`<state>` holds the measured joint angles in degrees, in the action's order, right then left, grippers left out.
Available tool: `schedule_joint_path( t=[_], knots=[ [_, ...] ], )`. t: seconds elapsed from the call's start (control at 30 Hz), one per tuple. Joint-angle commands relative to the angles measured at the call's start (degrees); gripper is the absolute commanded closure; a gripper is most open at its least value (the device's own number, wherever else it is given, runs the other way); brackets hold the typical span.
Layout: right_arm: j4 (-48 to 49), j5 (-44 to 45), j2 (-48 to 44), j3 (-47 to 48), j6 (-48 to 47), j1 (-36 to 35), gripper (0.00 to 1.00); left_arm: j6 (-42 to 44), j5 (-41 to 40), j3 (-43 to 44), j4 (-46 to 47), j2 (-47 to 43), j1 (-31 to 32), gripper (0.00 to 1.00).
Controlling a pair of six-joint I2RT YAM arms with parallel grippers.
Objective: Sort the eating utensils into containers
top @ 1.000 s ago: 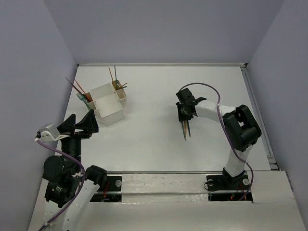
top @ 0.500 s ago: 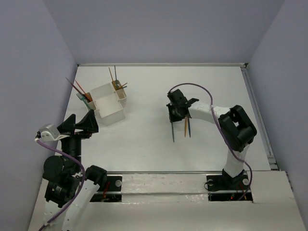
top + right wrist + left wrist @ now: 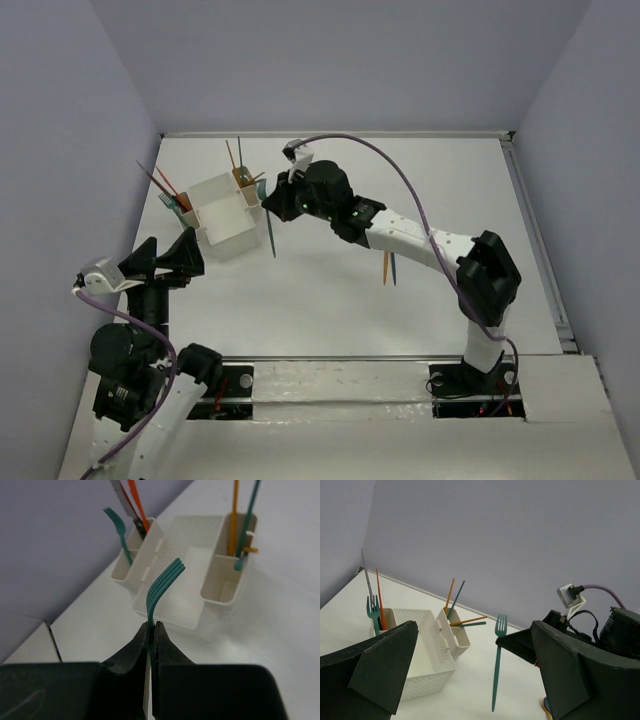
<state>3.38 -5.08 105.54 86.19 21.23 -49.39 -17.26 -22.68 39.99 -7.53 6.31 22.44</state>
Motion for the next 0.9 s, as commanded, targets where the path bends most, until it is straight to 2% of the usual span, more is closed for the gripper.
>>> schedule_joint_path(
  t=[0.0,0.17,0.4,0.63,0.87],
  knots=[
    [15.1,-1.9,6.4,10.4,-0.3,-2.0,1.00,0.1,-0.7,0.0,2.4,0.3,0.3,0.01],
    [18.5,-3.7,17.3,23.6,-3.2,-4.9,1.00,-0.1,-1.0,0.1,2.4,0.4,0.3,0.01],
    [17.2,-3.8,34.3,50.4,-7.3,-7.2,1.00,0.0,-2.2,0.3,2.4,-0.2,0.3,0.01],
    [20.2,0.9,43.9,61.2,-9.5,-8.4,1.00,0.0,-2.1,0.2,2.6,0.3,0.3,0.01],
    [23.2,2.9,48.4,62.3,-11.2,-9.1,1.00,0.0,-2.3,0.3,2.8,0.1,0.3,0.01]
  ],
)
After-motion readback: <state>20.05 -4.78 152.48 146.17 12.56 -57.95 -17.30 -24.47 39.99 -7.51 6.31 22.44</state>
